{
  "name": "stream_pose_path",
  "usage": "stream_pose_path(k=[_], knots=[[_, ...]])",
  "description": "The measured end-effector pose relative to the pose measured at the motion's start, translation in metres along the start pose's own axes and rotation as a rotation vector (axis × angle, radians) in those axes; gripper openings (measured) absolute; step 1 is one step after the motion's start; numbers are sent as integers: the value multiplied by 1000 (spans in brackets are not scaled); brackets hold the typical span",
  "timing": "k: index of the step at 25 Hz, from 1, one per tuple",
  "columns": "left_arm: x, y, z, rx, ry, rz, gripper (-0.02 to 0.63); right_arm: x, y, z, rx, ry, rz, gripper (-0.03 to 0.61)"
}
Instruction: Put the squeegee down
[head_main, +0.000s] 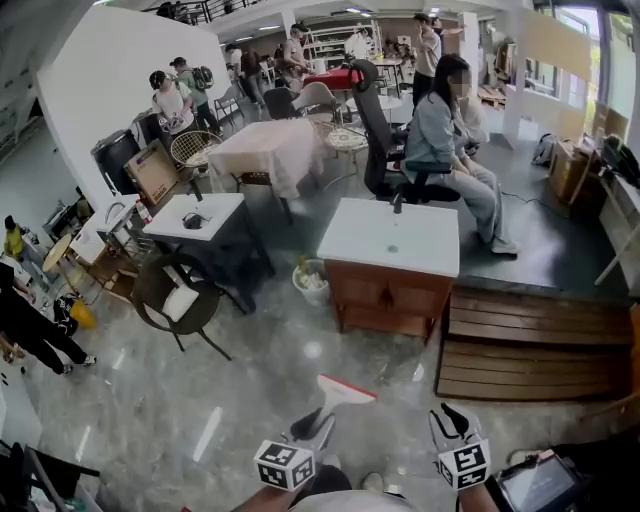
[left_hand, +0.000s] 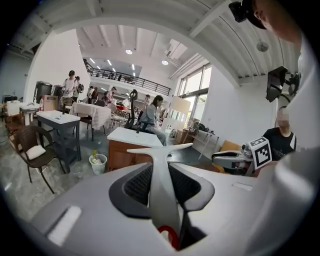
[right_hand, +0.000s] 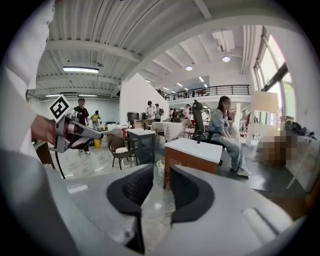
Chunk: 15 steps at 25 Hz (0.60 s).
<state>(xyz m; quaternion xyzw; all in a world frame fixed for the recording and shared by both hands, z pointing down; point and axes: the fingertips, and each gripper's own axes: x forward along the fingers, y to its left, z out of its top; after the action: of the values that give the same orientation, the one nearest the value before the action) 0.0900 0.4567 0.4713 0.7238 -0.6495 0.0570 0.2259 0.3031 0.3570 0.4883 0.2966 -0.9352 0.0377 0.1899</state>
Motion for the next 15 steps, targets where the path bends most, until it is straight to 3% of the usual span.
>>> stream_pose_path(k=[4,9,15], knots=[[49,19,18,-3,-5,-5,106,33,-32,12,8,-11,-20,89],[112,75,44,-28,-9,-26,106,96,-59,23,20,36,-56,89],[187,168,110,-48,-7,-42,106,202,-80,97,-1,44,-74,89]])
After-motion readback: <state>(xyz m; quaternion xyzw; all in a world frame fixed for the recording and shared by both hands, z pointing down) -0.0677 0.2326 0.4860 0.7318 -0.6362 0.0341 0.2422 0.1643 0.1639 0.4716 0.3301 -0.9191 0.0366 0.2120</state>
